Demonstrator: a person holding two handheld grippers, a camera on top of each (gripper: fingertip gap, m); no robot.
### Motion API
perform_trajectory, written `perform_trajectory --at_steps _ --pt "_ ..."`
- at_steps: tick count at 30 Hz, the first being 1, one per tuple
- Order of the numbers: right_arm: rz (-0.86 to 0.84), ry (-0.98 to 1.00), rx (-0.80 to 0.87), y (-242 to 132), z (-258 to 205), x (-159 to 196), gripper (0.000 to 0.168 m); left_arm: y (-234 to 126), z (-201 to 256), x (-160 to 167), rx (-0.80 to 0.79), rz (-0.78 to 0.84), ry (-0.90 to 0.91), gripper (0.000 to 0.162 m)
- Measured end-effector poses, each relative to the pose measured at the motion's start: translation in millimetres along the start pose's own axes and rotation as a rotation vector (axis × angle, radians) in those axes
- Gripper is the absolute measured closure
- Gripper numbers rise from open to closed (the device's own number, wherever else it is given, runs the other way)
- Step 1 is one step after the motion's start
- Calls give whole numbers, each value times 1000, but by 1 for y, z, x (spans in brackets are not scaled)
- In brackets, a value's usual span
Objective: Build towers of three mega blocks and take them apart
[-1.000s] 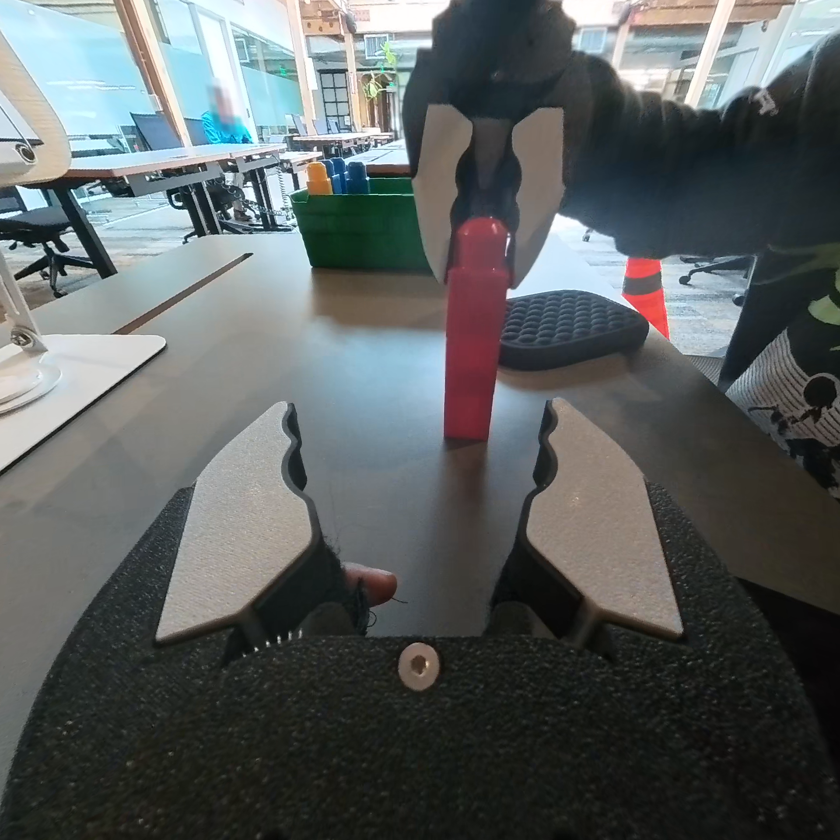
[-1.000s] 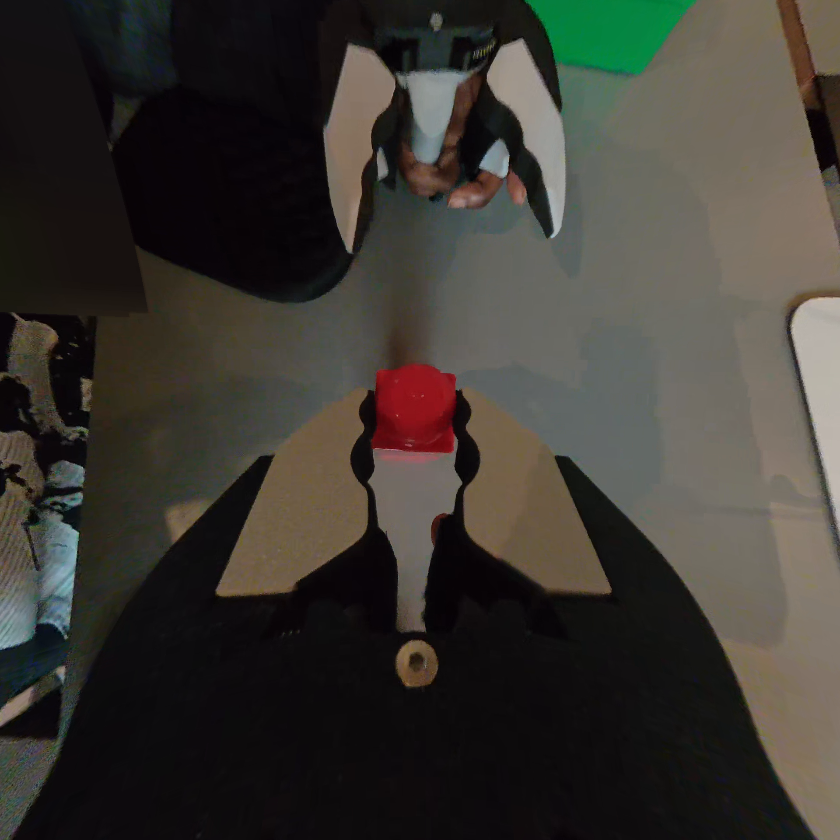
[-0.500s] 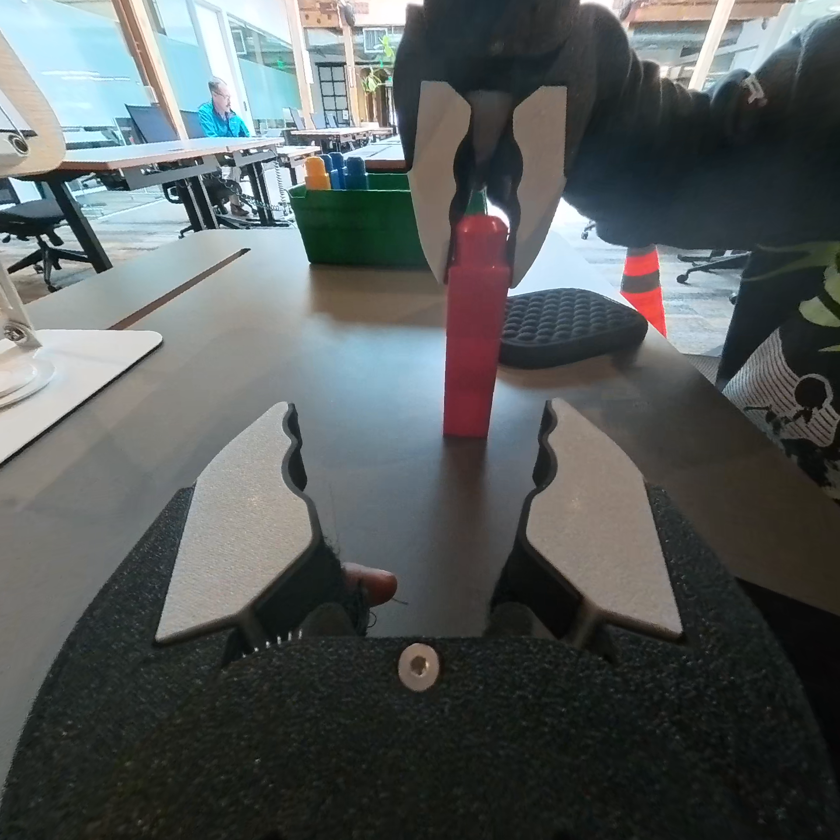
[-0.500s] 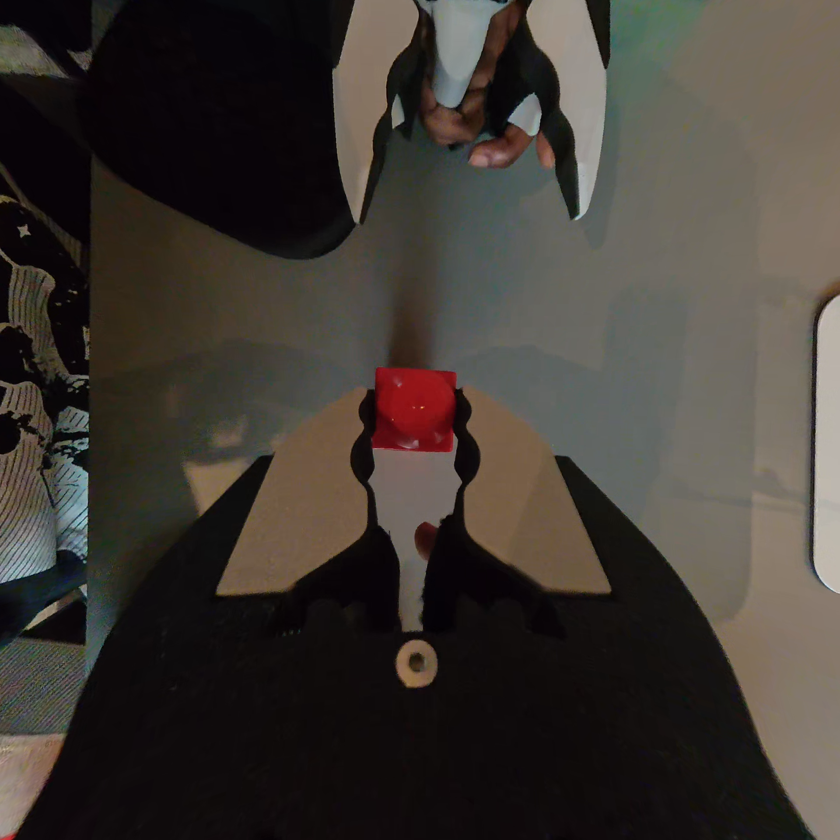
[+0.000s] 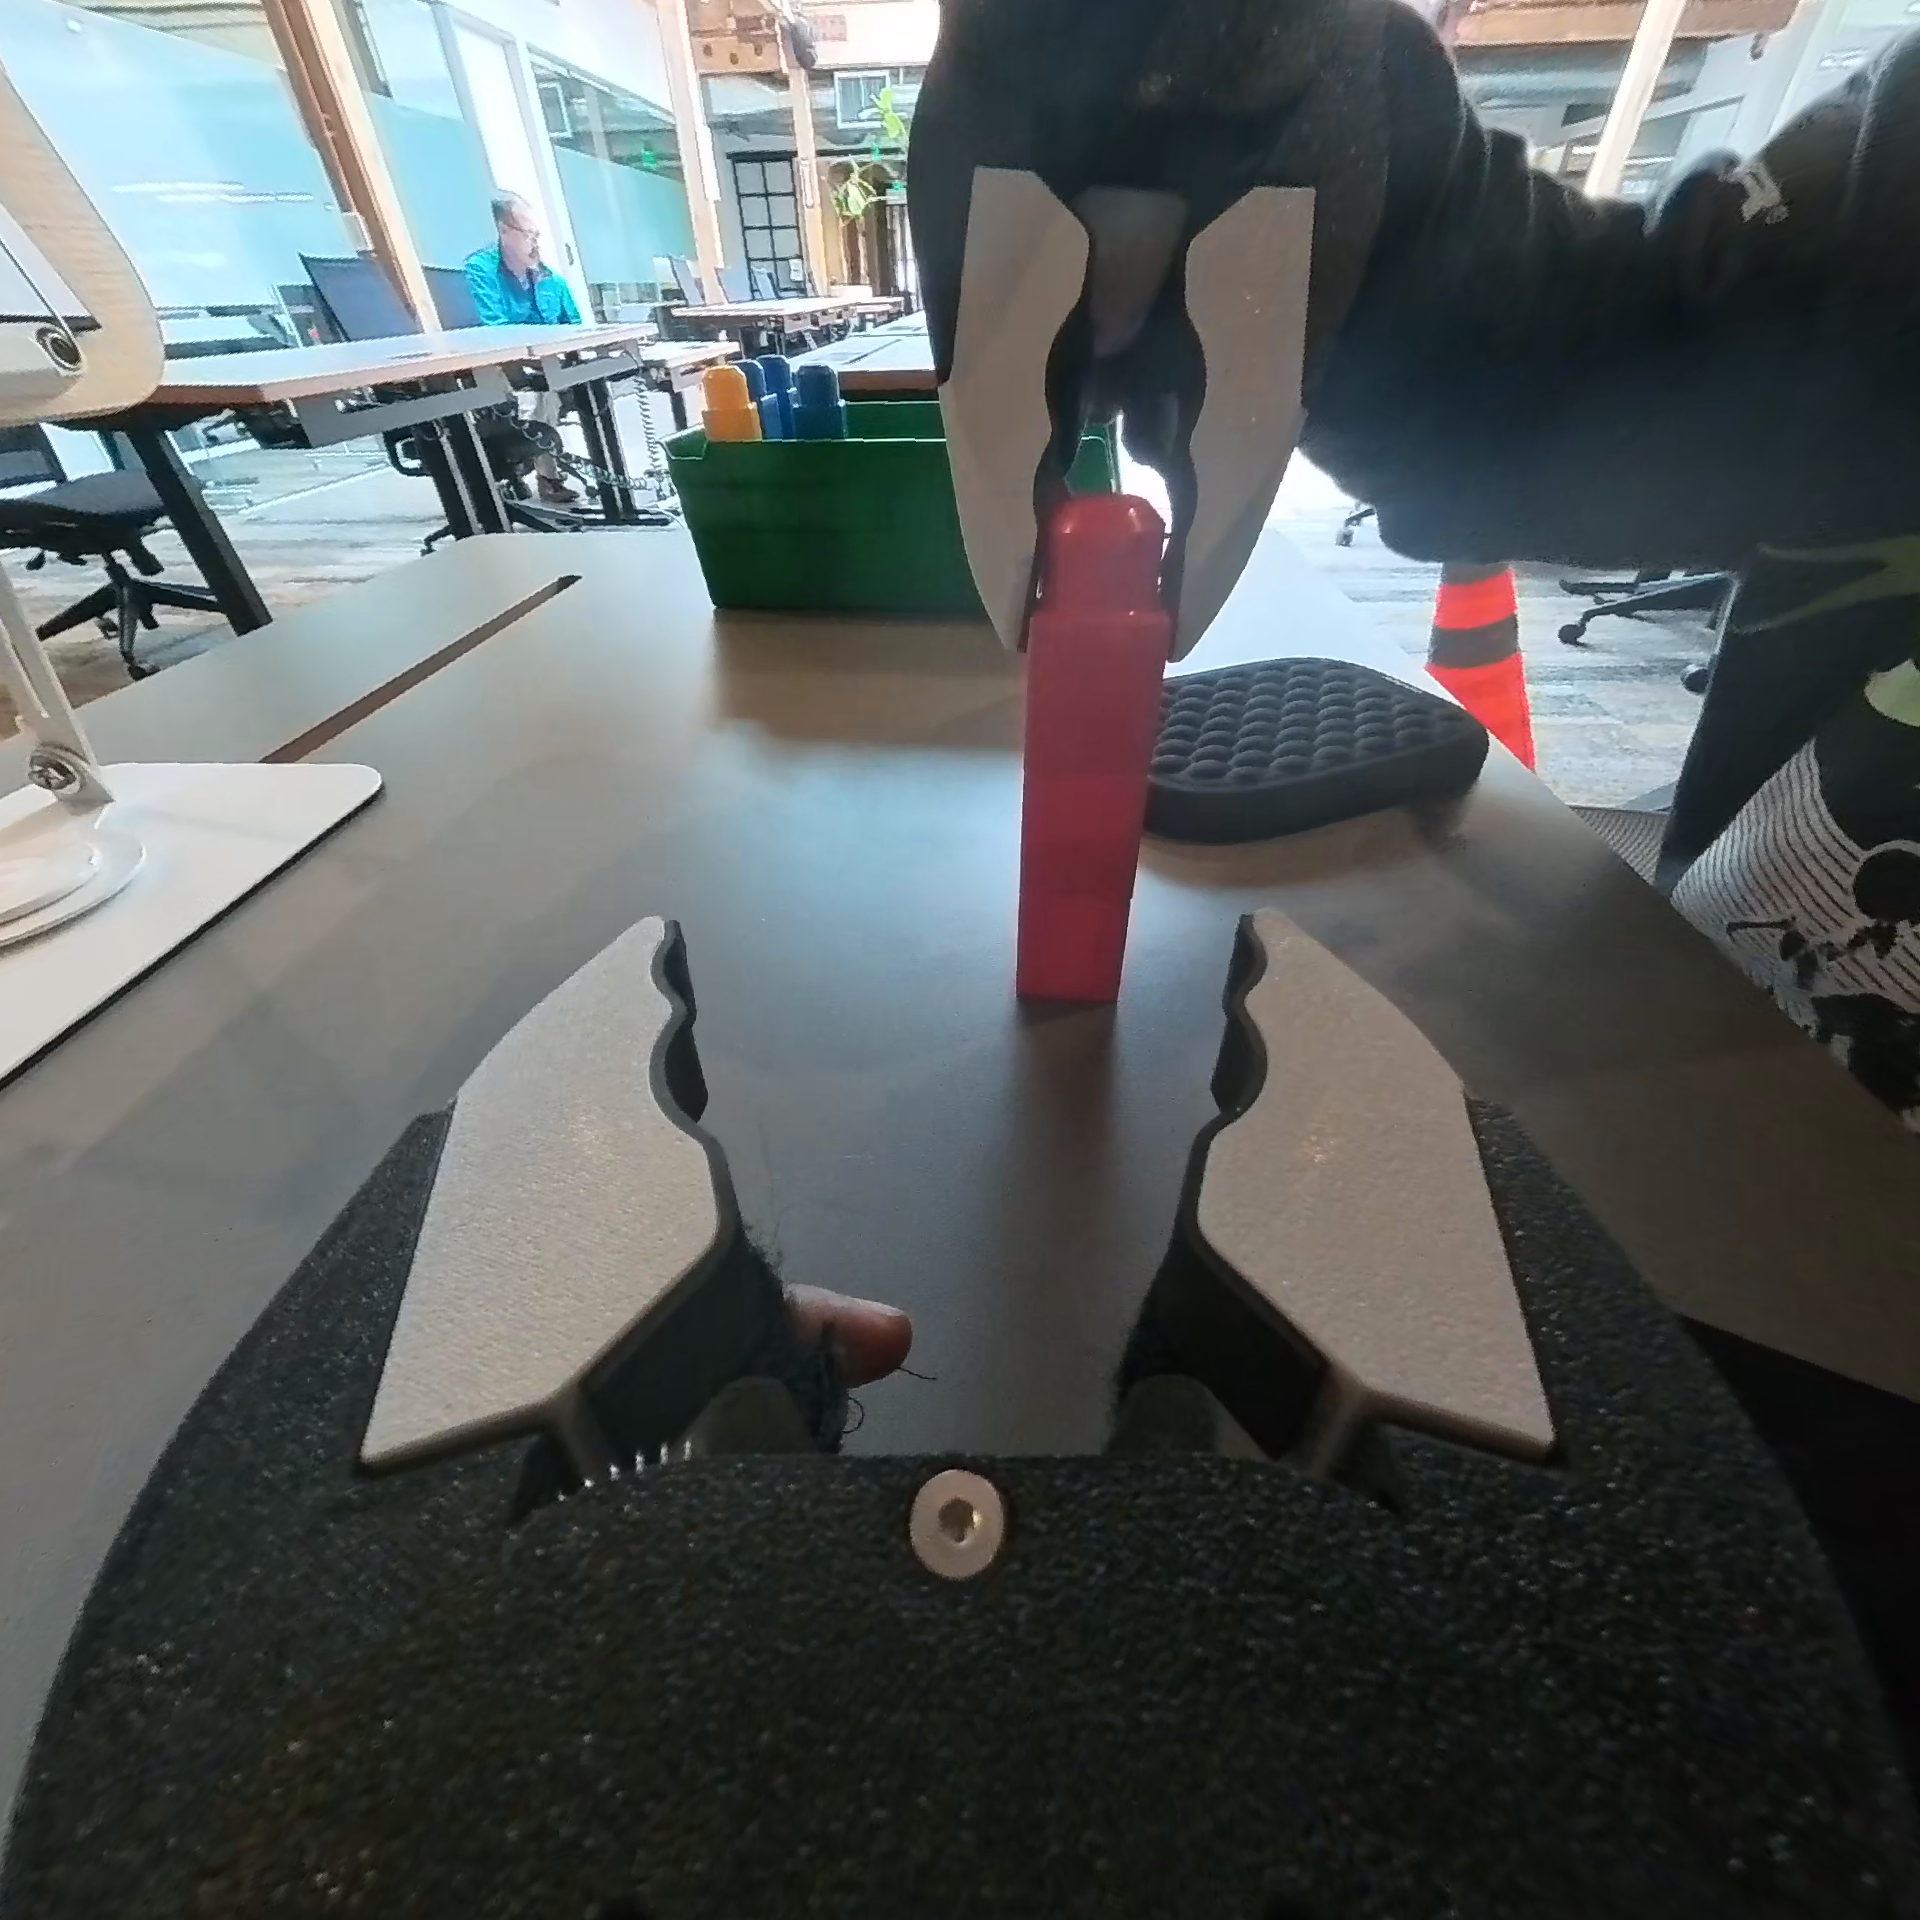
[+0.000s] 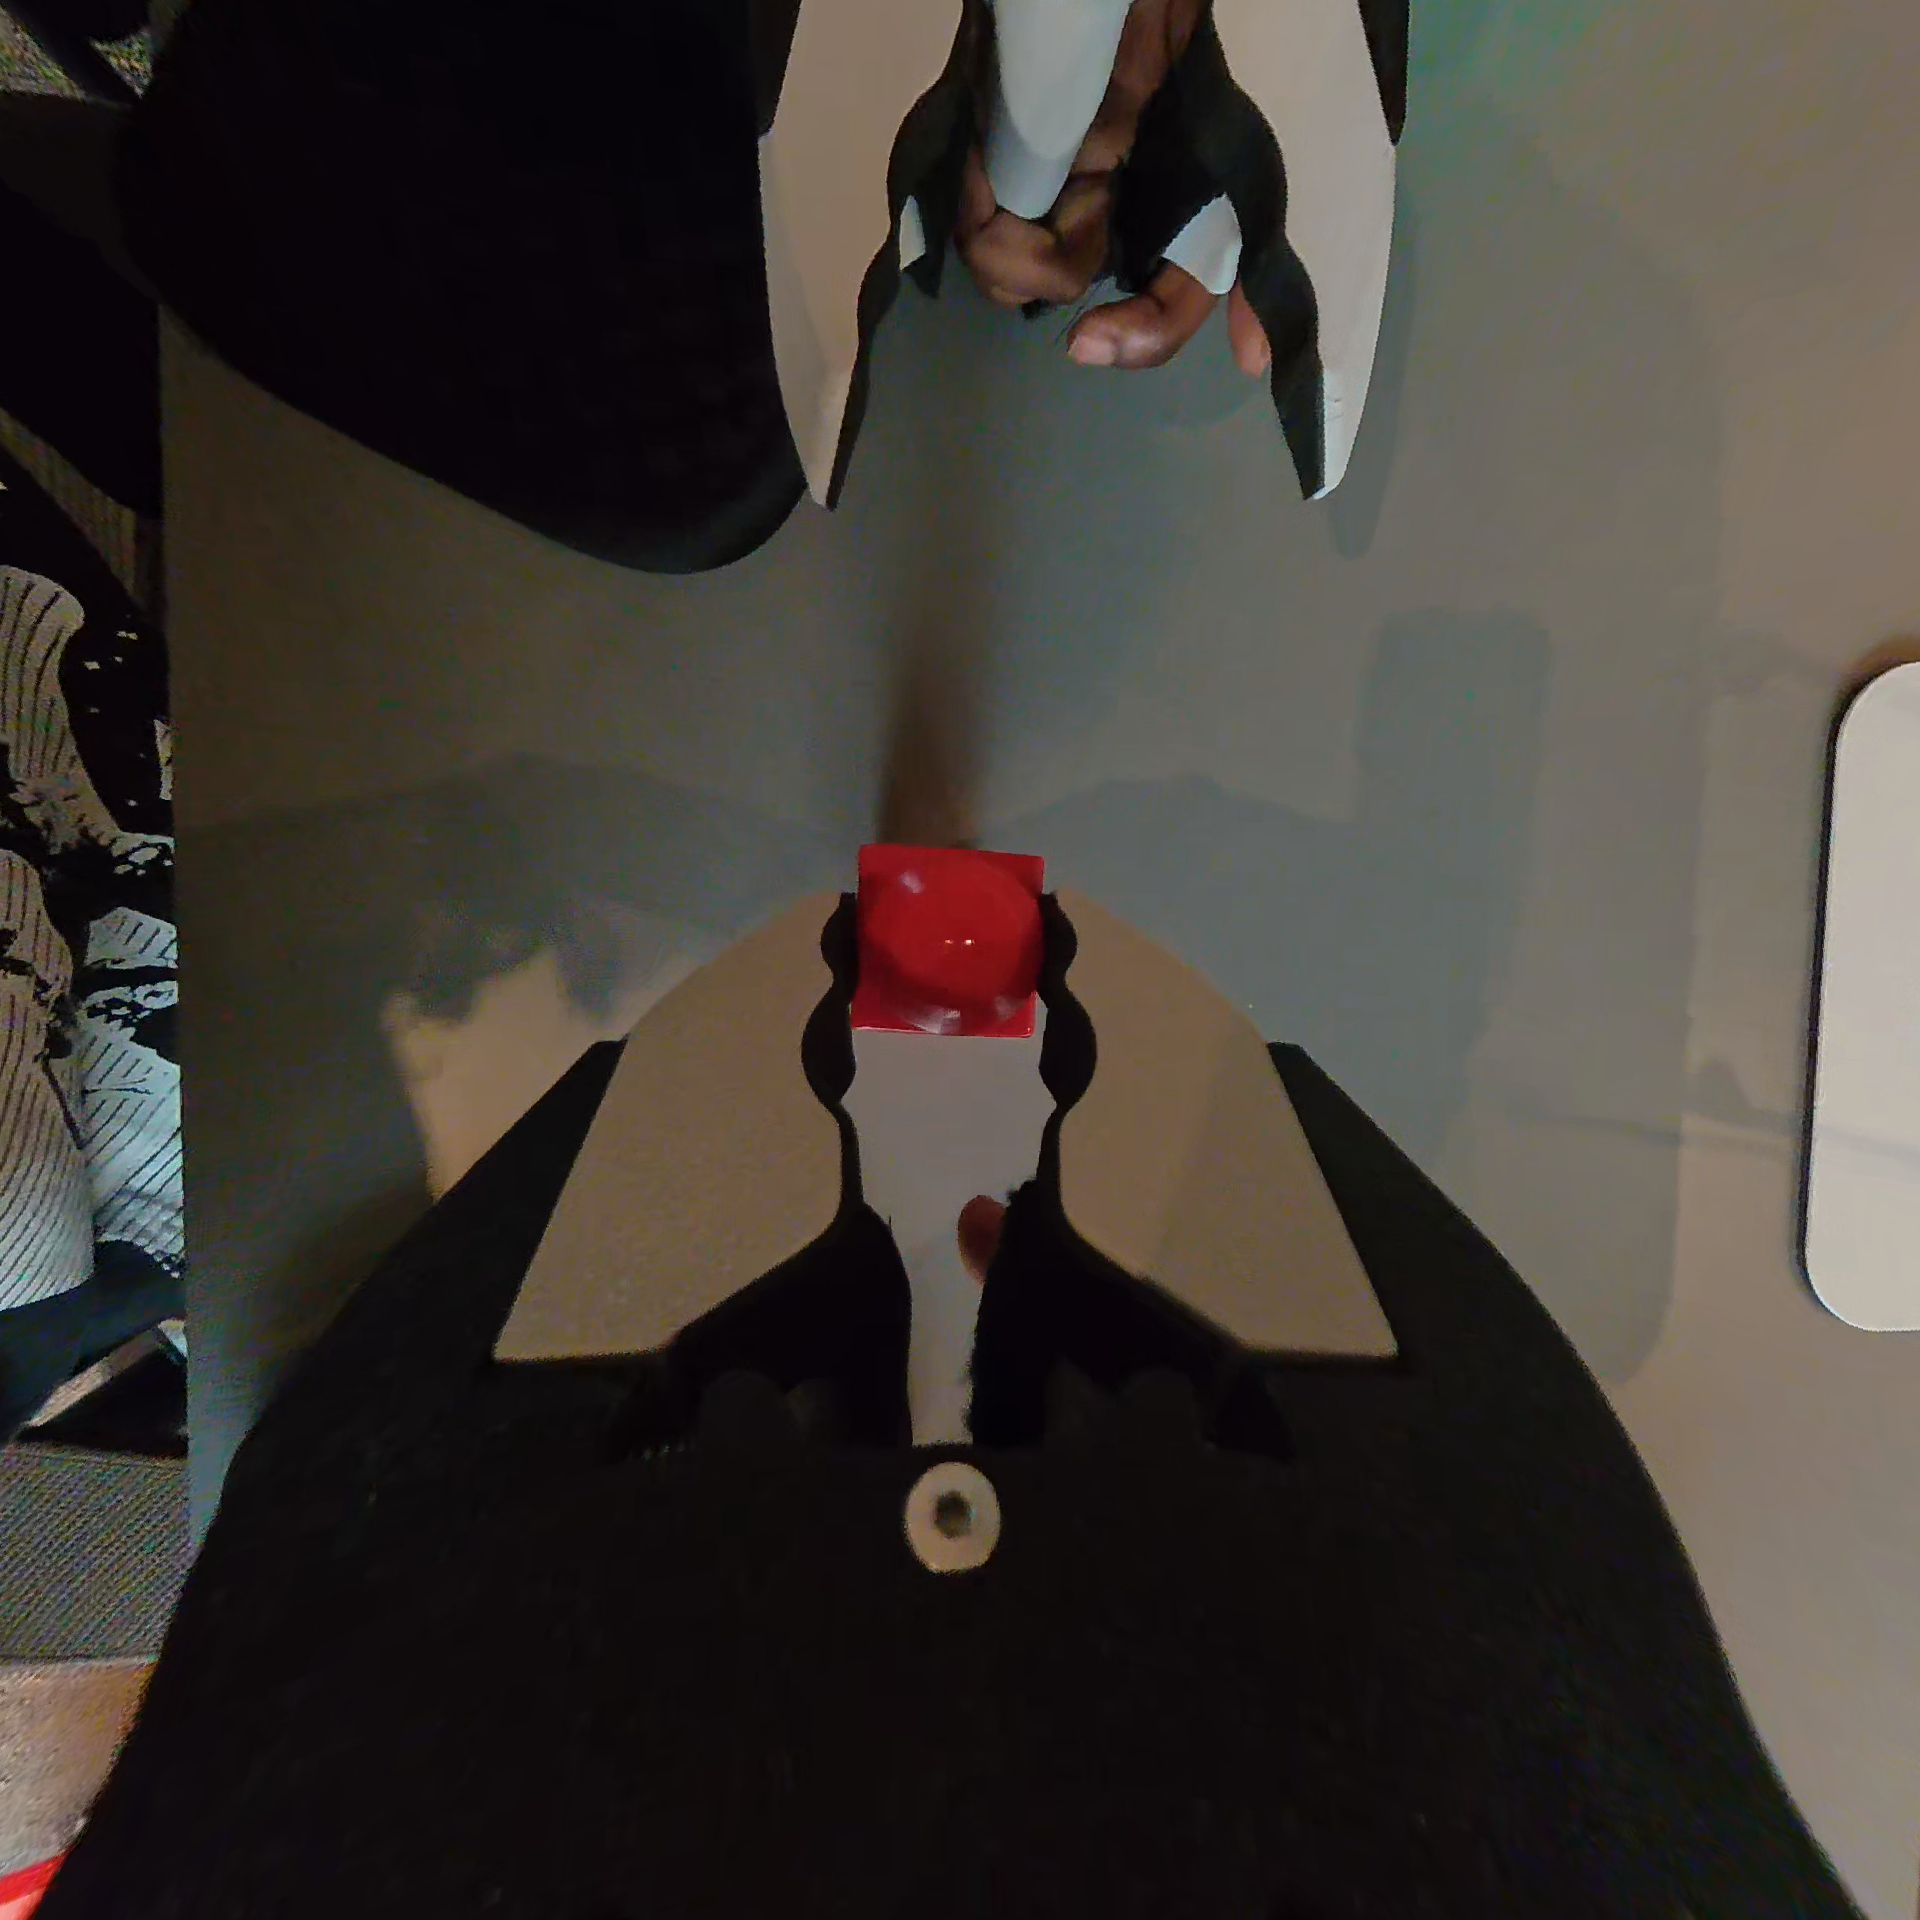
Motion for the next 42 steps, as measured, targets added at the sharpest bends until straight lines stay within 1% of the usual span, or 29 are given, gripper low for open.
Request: perform_trajectory --at_steps 9,12,16,20,23,25,29,32,34,37,42 --pt "60 12 29 -1 -3 0 136 0 1 0 -3 5 13 68" --pt "91 29 44 -10 -3 -1 136 -1 1 -1 -9 10 16 69" --pt "120 68 125 -45 7 4 136 -1 0 -1 -11 11 16 69" --pt "108 156 277 -103 26 27 136 -1 0 -1 -18 15 20 70" --pt "71 268 419 -157 43 58 136 -2 0 -1 -22 16 22 71" --pt "42 362 506 -195 53 86 136 -1 0 -1 -22 15 21 72" --pt "-16 596 678 -269 70 154 135 -1 0 -1 -24 13 21 72" --pt "-56 786 771 -311 80 210 135 -1 0 -1 -23 7 27 73" --pt "-72 899 798 -325 84 245 136 0 1 0 -24 3 30 73" --pt "-83 1016 812 -330 90 286 135 0 1 0 -25 3 30 73" --pt "-98 1126 811 -313 104 334 135 -1 0 -1 -26 7 21 73"
Point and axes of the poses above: each gripper's, where its closed fingertips meet, y out along the fingers, x out of its underside, z = x × y across the jaws, the point moved 4 cm from there along -y, back along the fingers, and after that the axes turned 4 degrees about z, right-handed, at the moved point
